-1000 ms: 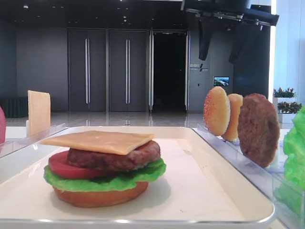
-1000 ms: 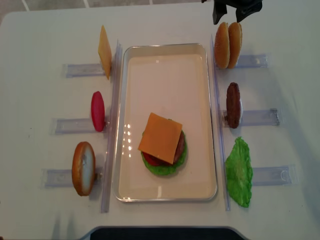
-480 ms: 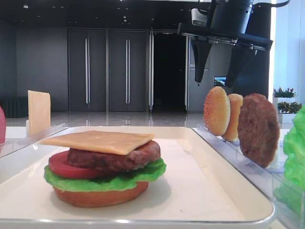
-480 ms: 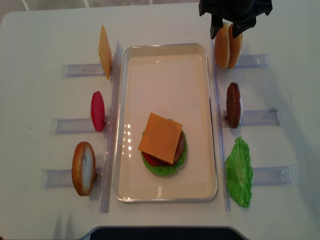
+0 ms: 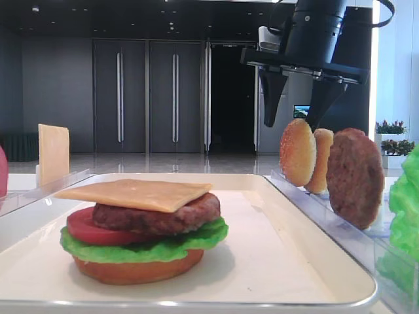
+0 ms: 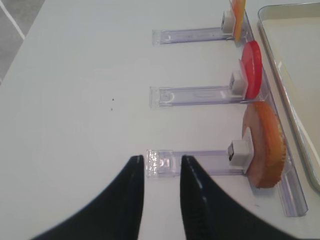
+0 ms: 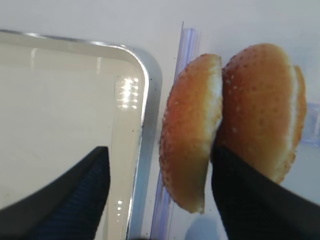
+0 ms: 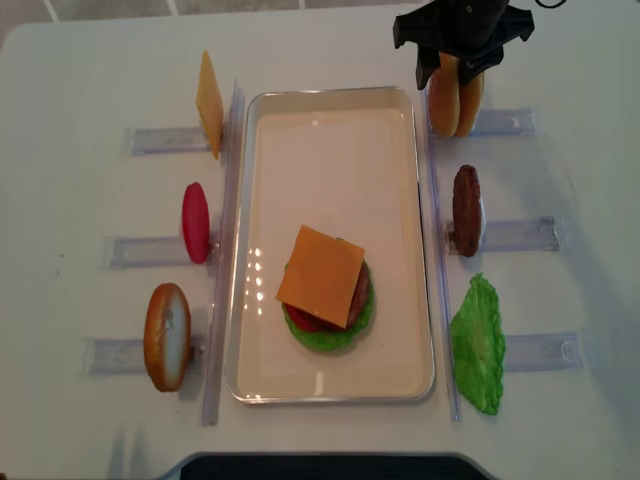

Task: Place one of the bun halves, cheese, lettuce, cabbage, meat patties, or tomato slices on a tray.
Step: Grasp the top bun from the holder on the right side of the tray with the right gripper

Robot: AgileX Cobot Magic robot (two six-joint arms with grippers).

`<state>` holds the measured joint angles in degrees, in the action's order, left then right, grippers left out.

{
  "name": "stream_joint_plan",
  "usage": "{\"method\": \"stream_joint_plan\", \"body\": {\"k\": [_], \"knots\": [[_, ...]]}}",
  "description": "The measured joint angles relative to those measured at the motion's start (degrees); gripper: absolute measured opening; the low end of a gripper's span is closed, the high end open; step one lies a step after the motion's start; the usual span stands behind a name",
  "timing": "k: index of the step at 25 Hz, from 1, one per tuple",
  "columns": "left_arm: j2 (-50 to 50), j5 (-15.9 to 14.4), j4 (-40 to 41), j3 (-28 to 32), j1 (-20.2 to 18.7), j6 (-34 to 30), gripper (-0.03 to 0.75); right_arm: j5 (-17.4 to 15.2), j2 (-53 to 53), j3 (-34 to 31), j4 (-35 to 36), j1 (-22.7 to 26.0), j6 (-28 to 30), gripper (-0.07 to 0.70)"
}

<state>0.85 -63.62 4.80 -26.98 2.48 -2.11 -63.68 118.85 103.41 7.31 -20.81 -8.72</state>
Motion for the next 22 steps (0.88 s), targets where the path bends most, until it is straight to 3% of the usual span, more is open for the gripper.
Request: {"method": "stream_joint_plan", "body": {"k": [15, 18, 22], "knots": [[0.0, 0.0, 0.0, 0.0, 0.0, 0.0, 0.193, 1.4, 2.5, 0.1, 0.0, 0.0, 0.6, 0.442], [0.0, 0.0, 0.0, 0.0, 0.0, 0.0, 0.193, 1.4, 2.5, 0.1, -0.7, 0.0, 0.6, 0.378], [0.0, 0.0, 0.0, 0.0, 0.0, 0.0, 0.193, 1.3, 2.5, 0.1, -1.3, 0.1, 0.6, 0.238]]}}
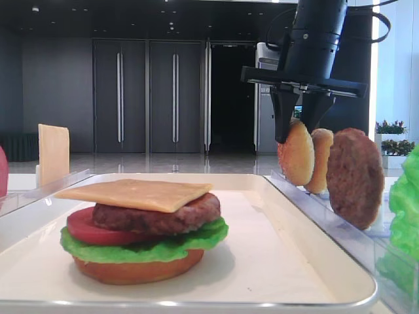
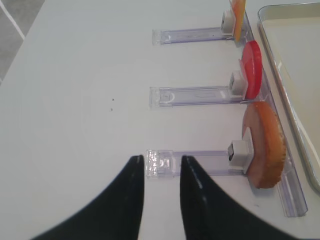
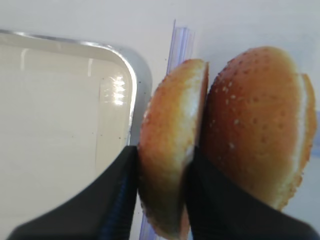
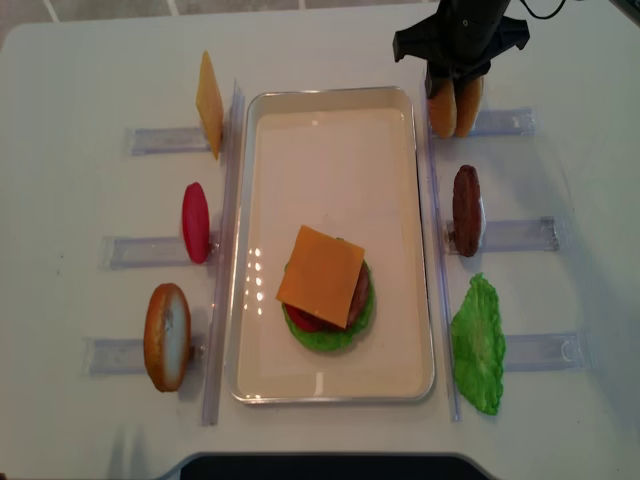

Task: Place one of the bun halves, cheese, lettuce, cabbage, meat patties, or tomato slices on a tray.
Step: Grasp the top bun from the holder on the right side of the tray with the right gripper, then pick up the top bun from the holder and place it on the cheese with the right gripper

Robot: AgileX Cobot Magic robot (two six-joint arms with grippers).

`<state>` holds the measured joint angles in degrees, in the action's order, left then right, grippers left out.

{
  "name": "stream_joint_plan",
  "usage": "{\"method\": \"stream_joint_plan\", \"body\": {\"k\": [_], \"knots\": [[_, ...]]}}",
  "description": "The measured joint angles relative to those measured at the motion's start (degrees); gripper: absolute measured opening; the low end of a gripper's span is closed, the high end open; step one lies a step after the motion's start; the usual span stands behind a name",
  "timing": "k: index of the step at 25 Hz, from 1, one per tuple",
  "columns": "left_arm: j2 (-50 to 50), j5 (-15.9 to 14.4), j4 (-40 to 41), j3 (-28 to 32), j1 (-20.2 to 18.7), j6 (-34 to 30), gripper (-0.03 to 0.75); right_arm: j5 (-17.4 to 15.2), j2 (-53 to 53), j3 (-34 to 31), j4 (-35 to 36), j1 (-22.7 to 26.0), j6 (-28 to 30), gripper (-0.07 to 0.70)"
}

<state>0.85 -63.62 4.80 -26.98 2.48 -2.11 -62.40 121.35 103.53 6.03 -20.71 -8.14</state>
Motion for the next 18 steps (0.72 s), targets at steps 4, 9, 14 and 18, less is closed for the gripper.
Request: {"method": "stream_joint_plan", "body": {"k": [4, 9, 14, 18], "knots": [[0.0, 0.0, 0.0, 0.0, 0.0, 0.0, 0.193, 0.0, 0.0, 0.0, 0.0, 0.0, 0.0, 0.238], [0.0, 0.0, 0.0, 0.0, 0.0, 0.0, 0.193, -1.0, -1.9, 0.0, 0.3, 0.0, 0.0, 0.238], [0.0, 0.0, 0.0, 0.0, 0.0, 0.0, 0.193, -5.0, -7.6, 0.0, 1.1, -0.2, 0.0, 0.238], [0.0, 0.0, 0.0, 0.0, 0.0, 0.0, 0.193, -7.5, -12.4, 0.0, 1.3, -0.6, 0.0, 0.237]]}}
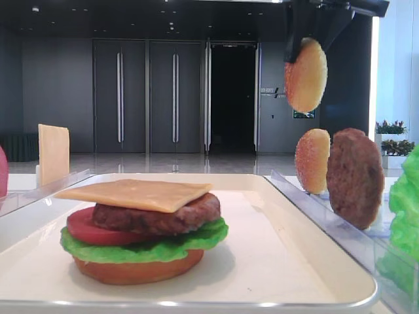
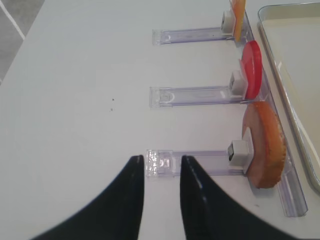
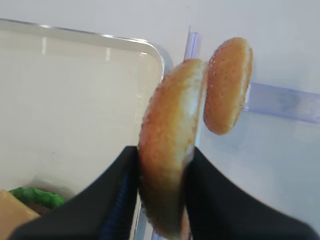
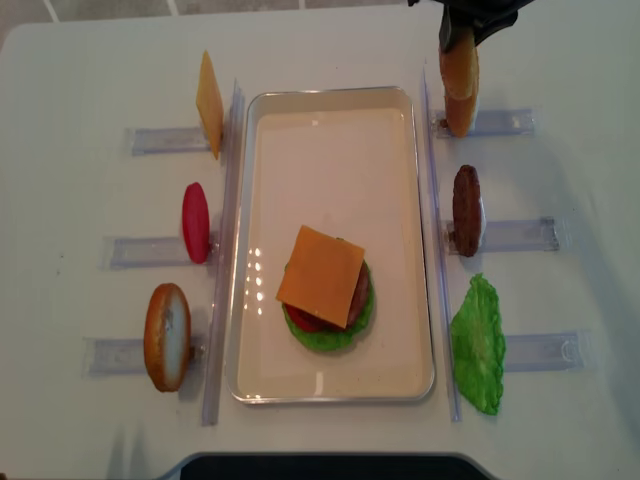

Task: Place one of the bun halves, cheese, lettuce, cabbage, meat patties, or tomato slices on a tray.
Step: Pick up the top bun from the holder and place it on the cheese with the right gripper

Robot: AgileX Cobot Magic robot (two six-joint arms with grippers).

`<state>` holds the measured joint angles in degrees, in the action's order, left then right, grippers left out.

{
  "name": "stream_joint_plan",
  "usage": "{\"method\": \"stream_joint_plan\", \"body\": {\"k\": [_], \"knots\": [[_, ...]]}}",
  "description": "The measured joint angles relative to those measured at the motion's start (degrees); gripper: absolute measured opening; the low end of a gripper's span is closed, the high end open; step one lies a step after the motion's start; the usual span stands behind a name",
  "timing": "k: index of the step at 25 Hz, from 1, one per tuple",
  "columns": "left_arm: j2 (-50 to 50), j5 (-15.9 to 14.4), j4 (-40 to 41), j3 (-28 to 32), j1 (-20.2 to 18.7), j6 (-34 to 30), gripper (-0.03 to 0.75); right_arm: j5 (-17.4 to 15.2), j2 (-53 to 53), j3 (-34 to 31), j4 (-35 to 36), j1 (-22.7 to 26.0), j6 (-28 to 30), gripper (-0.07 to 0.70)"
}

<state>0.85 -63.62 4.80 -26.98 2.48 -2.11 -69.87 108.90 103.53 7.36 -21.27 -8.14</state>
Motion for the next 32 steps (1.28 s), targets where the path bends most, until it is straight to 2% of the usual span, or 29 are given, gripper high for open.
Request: {"method": "stream_joint_plan", "body": {"k": [13, 17, 25, 32], "knots": [[0.0, 0.0, 0.0, 0.0, 0.0, 0.0, 0.193, -0.4, -5.6, -0.1, 0.0, -0.1, -1.0, 0.236], [0.0, 0.0, 0.0, 0.0, 0.0, 0.0, 0.193, -0.3, -11.1, -2.8, 0.2, -0.1, -2.9, 0.236], [0.0, 0.0, 0.0, 0.0, 0.0, 0.0, 0.193, -0.4, -28.1, -19.8, -0.1, -1.8, -4.9, 0.236], [0.0, 0.0, 0.0, 0.0, 0.0, 0.0, 0.193, -0.5, -42.4, -33.9, -1.8, -6.1, -9.4, 0.236]]}}
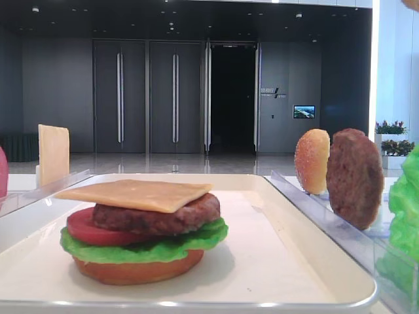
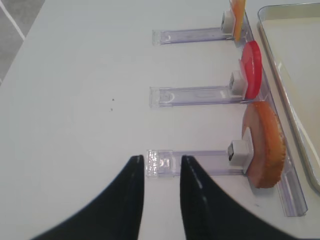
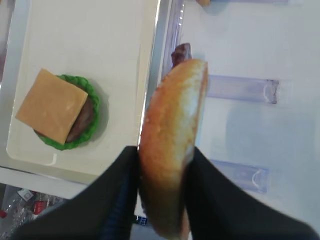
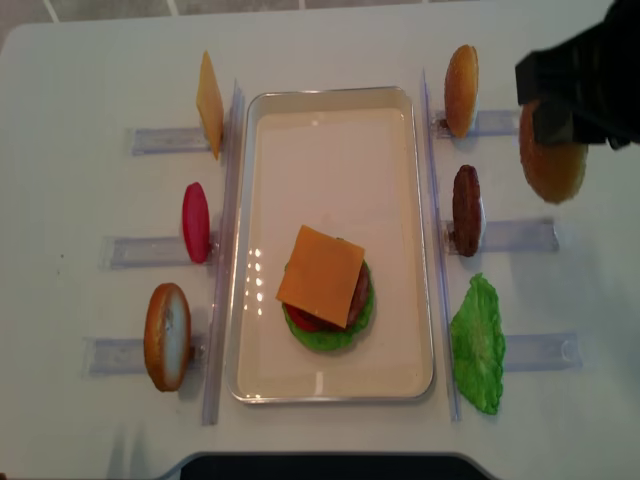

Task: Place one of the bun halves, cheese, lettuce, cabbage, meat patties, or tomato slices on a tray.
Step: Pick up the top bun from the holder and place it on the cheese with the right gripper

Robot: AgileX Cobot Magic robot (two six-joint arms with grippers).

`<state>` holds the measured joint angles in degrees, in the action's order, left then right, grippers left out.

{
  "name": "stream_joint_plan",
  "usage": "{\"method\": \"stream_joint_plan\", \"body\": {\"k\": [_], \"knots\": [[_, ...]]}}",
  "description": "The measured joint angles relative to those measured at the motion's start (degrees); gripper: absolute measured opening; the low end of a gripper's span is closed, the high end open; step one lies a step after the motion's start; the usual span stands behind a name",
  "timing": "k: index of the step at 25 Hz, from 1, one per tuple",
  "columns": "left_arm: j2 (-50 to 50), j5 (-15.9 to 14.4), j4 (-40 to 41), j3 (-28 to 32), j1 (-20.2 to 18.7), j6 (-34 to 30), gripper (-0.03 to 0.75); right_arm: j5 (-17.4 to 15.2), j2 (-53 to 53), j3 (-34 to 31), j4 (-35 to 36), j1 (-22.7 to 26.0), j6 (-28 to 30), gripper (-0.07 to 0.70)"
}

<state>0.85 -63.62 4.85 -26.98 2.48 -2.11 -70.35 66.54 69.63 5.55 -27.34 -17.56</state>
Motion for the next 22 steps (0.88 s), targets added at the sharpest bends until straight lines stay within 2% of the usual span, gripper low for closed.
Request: {"method": "stream_joint_plan", "body": {"k": [5, 12, 18, 22], "knots": [[0.0, 0.0, 0.0, 0.0, 0.0, 0.0, 0.193, -0.2, -7.6, -7.0, -0.2, -2.5, -3.1, 0.236], [0.0, 0.0, 0.0, 0.0, 0.0, 0.0, 0.193, -0.4, -10.0, -9.1, 0.7, -2.7, -3.6, 0.236], [0.0, 0.0, 0.0, 0.0, 0.0, 0.0, 0.193, -0.3, -9.2, -9.1, 10.5, -3.1, 1.1, 0.232], [0.0, 0.0, 0.0, 0.0, 0.0, 0.0, 0.193, 2.8, -5.4, -9.1, 13.9, -7.1, 2.5, 0.231]]}}
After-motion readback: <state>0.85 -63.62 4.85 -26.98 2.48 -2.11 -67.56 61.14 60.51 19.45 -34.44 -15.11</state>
